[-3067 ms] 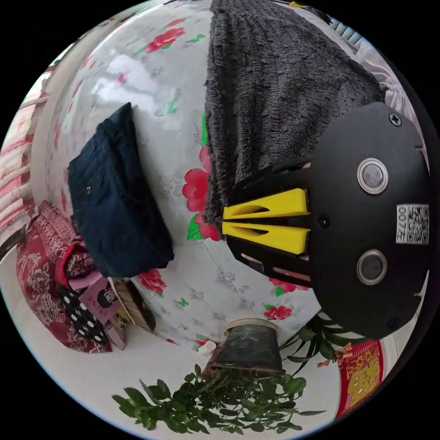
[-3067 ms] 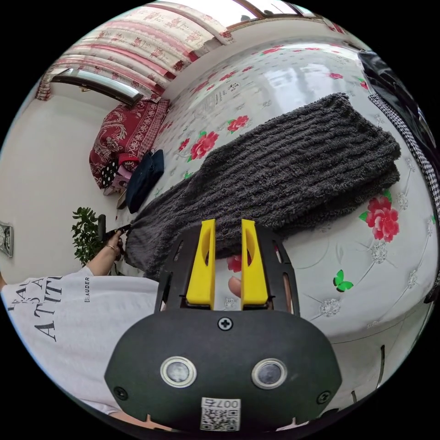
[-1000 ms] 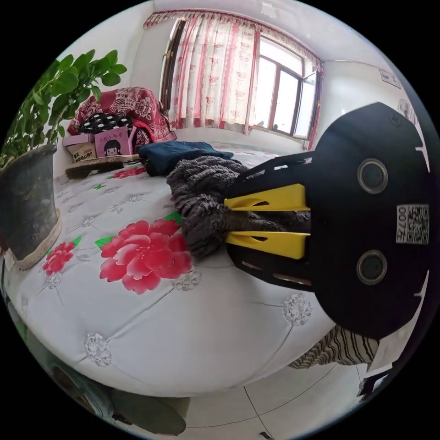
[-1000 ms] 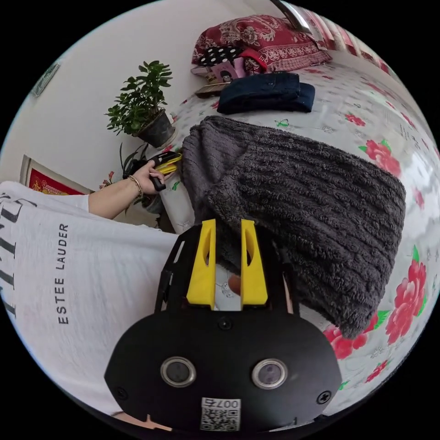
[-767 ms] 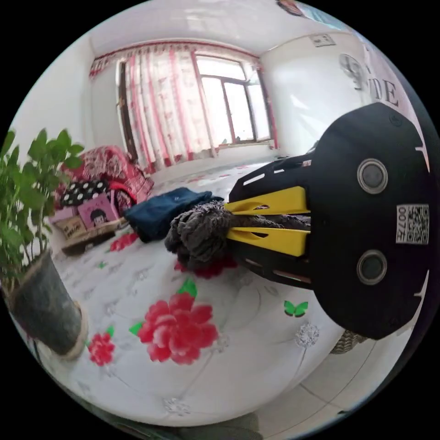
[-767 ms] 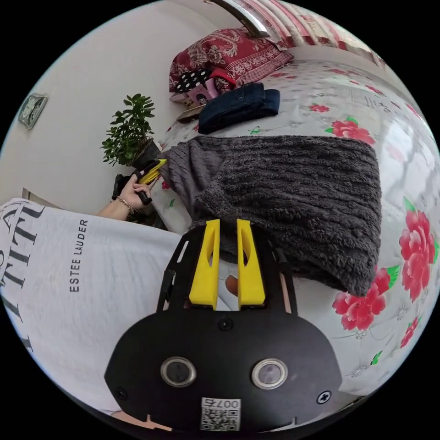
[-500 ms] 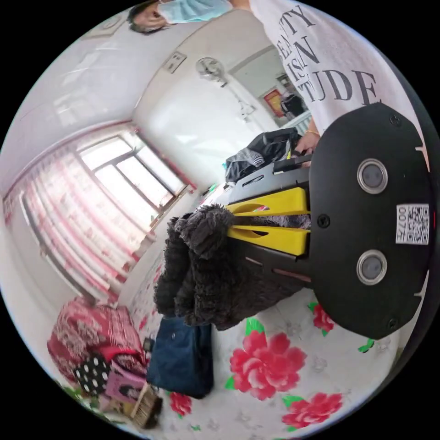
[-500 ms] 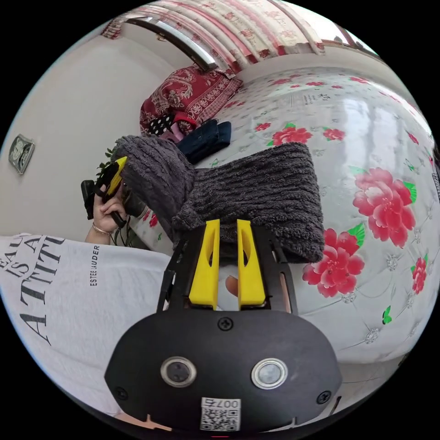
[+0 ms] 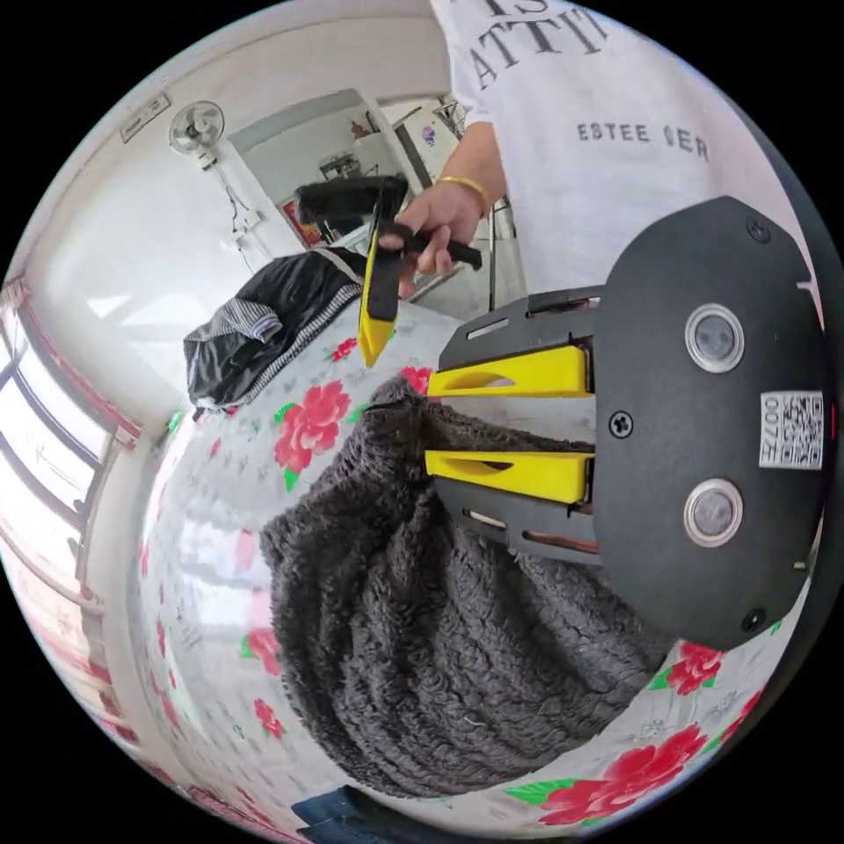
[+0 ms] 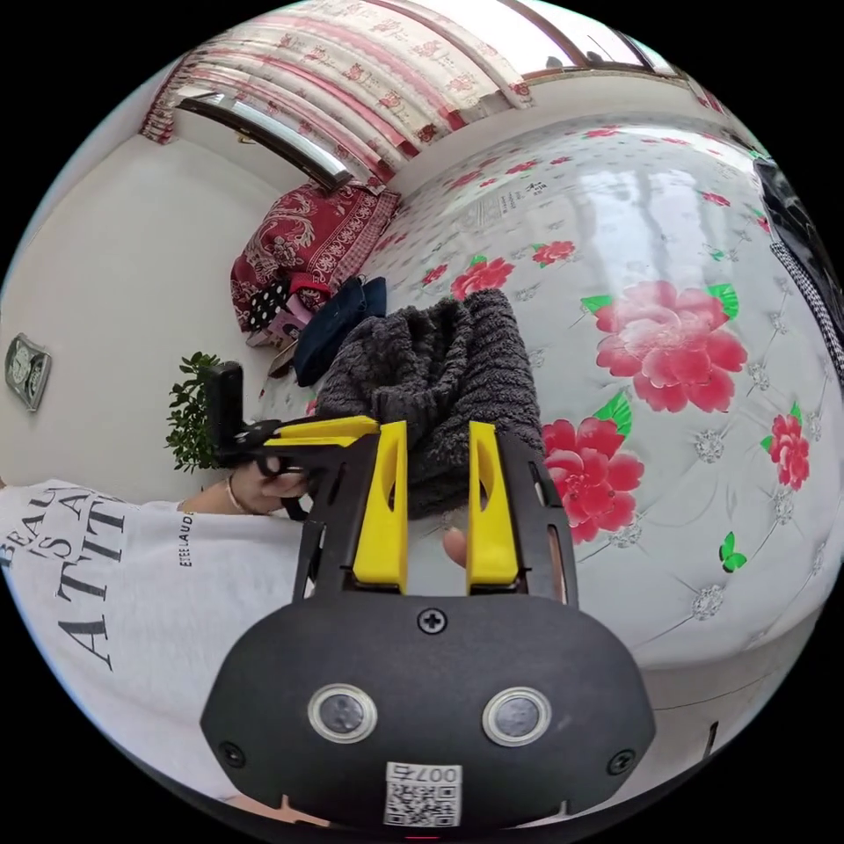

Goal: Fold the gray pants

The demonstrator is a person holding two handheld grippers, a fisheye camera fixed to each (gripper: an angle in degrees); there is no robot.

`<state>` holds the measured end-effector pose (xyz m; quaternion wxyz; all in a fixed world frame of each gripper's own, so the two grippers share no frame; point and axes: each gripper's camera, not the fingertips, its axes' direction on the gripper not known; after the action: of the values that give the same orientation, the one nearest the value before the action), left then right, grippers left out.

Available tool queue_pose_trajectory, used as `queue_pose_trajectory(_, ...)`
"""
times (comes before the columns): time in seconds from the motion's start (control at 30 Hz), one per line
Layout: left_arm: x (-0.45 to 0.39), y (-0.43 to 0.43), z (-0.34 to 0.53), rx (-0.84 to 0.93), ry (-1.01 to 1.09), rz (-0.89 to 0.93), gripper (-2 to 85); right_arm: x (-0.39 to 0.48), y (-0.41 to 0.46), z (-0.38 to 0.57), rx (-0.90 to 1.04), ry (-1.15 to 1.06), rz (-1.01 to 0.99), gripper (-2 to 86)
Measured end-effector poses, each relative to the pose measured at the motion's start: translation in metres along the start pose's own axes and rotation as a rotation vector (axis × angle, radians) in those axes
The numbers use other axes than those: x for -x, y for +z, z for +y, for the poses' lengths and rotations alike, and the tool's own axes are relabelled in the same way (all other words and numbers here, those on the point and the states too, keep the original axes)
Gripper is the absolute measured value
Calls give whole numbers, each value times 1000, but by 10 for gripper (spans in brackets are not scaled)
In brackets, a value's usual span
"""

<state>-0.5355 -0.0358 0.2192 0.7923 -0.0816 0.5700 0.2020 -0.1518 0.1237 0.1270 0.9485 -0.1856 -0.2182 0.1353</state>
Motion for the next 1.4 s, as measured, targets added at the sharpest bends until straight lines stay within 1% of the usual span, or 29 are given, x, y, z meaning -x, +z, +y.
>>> queue_pose_trajectory(0.03,-1,-11,3,-31,-5,6,100,-7,-4,-8,4,6,5,106)
queue_pose_trajectory(0.07,1,-33,11,-102,-38,-4,104,-15,-7,-16,1,13,12,108)
queue_pose_trajectory(0.1,9,-55,22,-181,-100,-41,106,-19,-8,-20,1,18,16,110)
queue_pose_trajectory(0.13,15,-65,27,-213,-139,-66,107,-27,-10,-30,6,30,20,112)
queue_pose_trajectory(0.2,49,-98,52,-293,-323,-201,115,-39,-9,-46,32,48,25,115)
queue_pose_trajectory(0.23,60,-102,59,-297,-373,-232,118,-47,-7,-57,53,56,37,117)
queue_pose_trajectory(0.27,81,-107,70,-284,-466,-251,128,-55,-4,-67,80,60,50,118)
queue_pose_trajectory(0.33,113,-101,80,-233,-565,-198,150,-67,5,-79,129,77,58,120)
queue_pose_trajectory(0.37,131,-91,81,-191,-608,-138,168,-74,13,-87,170,89,54,121)
queue_pose_trajectory(0.43,148,-71,76,-143,-627,-102,192,-82,28,-96,248,109,52,120)
queue_pose_trajectory(0.5,162,-28,58,3,-619,-84,205,-84,48,-102,341,111,39,115)
queue_pose_trajectory(0.53,165,-16,53,40,-617,-85,205,-84,59,-103,396,120,18,108)
queue_pose_trajectory(0.57,169,4,46,77,-629,-65,189,-82,59,-107,386,139,39,99)
queue_pose_trajectory(0.67,177,9,33,19,-643,-21,126,-67,53,-121,418,125,5,73)
queue_pose_trajectory(0.8,173,-26,3,-45,-538,-47,110,-20,25,-157,344,29,-94,52)
queue_pose_trajectory(0.87,175,-55,-12,-104,-497,-70,109,27,19,-194,312,-80,-109,46)
queue_pose_trajectory(0.93,181,-90,-28,-147,-459,-121,110,67,19,-228,282,-166,-132,45)
queue_pose_trajectory(1.0,195,-145,-52,-188,-416,-249,111,104,25,-266,243,-218,-193,46)
queue_pose_trajectory(1.03,198,-158,-57,-197,-402,-295,112,129,35,-294,220,-245,-243,49)
queue_pose_trajectory(1.1,219,-203,-79,-194,-405,-500,119,168,59,-336,197,-267,-306,55)
queue_pose_trajectory(1.13,226,-211,-83,-192,-416,-543,122,195,81,-362,188,-268,-323,62)
queue_pose_trajectory(1.17,242,-221,-88,-185,-453,-631,129,221,110,-386,188,-259,-332,70)
queue_pose_trajectory(1.2,263,-223,-88,-169,-506,-711,136,231,125,-395,193,-245,-325,76)
queue_pose_trajectory(1.23,275,-222,-85,-153,-540,-747,139,249,158,-411,217,-232,-290,87)
queue_pose_trajectory(1.27,298,-217,-75,-106,-637,-805,144,260,191,-419,270,-222,-243,99)
queue_pose_trajectory(1.3,311,-209,-61,-69,-710,-864,138,265,206,-421,298,-224,-222,105)
queue_pose_trajectory(1.37,301,-197,-42,-98,-710,-950,129,279,245,-410,385,-272,-185,126)
queue_pose_trajectory(1.4,285,-187,-31,-133,-683,-987,129,282,247,-405,385,-292,-175,131)
